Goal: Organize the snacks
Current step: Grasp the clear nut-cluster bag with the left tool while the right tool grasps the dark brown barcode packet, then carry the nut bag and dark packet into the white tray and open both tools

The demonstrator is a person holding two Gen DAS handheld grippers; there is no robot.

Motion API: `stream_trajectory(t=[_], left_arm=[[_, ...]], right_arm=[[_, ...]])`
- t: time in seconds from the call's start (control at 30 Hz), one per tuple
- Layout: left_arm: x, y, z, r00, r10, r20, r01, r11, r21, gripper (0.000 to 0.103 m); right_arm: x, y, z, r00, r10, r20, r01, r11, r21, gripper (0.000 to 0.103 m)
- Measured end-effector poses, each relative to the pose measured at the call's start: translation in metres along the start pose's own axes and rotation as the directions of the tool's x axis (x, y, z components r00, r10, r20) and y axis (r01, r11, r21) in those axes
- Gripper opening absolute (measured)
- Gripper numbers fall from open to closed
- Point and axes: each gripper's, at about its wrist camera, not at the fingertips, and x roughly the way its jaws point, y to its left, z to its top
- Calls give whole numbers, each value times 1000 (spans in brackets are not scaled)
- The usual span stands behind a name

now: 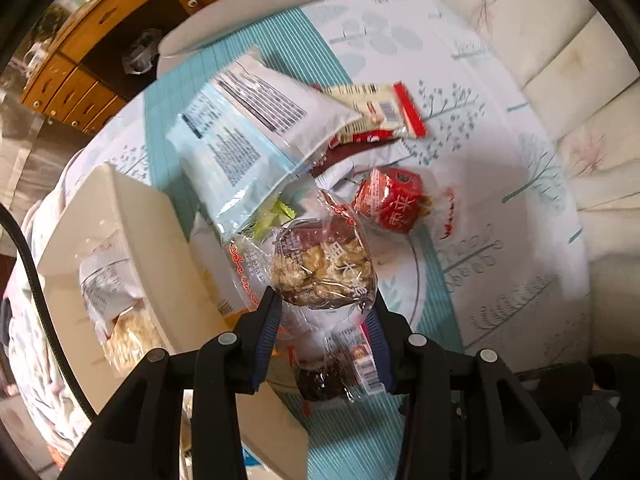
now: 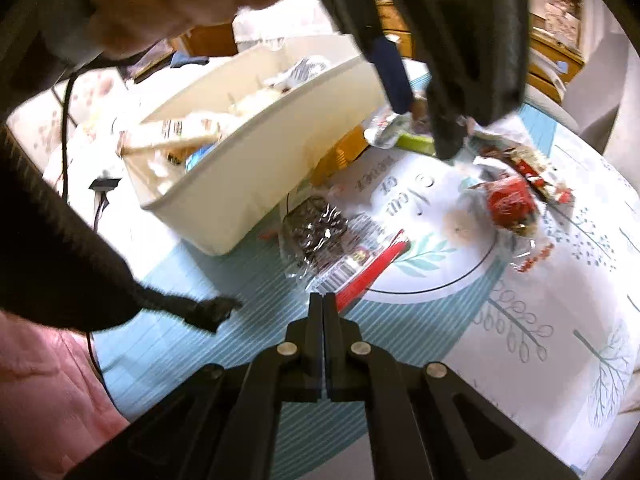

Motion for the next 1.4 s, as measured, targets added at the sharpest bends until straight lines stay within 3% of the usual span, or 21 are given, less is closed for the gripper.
stream_trajectory(t=[0.23, 0.4, 0.77, 0.9, 1.2, 1.4], left_arm=[[-45, 19, -15, 998, -8, 67, 15, 995, -102, 41], [-67, 39, -29, 994, -5, 113, 25, 984, -175, 41], [-91, 83, -66, 989, 37, 143, 13, 943, -334, 41], [-96, 96, -83, 989, 51, 142, 8, 922, -386, 41], [-89, 125, -115, 994, 70, 81, -20, 867, -497, 41], [-82, 141, -138, 996, 75, 38, -42, 834, -550, 41]], right_arm=[[-16, 3, 16, 997, -2, 74, 5, 999, -46, 2], [6, 21, 23, 996, 18, 92, -9, 996, -94, 41], [44, 29, 31, 997, 17, 70, 2, 966, -258, 48], [53, 28, 37, 998, 31, 64, -11, 956, -293, 57], [75, 31, 44, 998, 54, -28, -60, 946, -320, 60], [76, 35, 44, 999, 40, -31, -48, 949, -311, 63]])
